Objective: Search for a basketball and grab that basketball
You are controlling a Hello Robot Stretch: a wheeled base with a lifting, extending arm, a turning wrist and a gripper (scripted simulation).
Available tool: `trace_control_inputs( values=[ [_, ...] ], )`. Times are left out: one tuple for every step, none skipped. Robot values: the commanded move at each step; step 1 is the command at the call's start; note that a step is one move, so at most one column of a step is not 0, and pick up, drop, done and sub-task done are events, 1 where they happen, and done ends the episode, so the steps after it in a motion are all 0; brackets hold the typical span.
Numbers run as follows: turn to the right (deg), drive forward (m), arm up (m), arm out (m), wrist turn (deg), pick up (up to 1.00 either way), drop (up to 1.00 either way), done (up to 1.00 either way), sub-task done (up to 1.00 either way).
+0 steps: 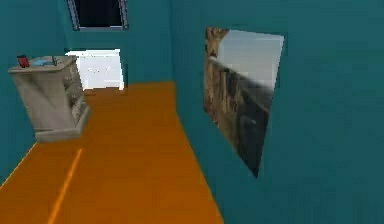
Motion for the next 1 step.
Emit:
trace_control_inputs(
  values=[
    [-39.0,0.00,0.00,0.00,0.0,0.00,0.00,0.00,0.00]
  ],
)
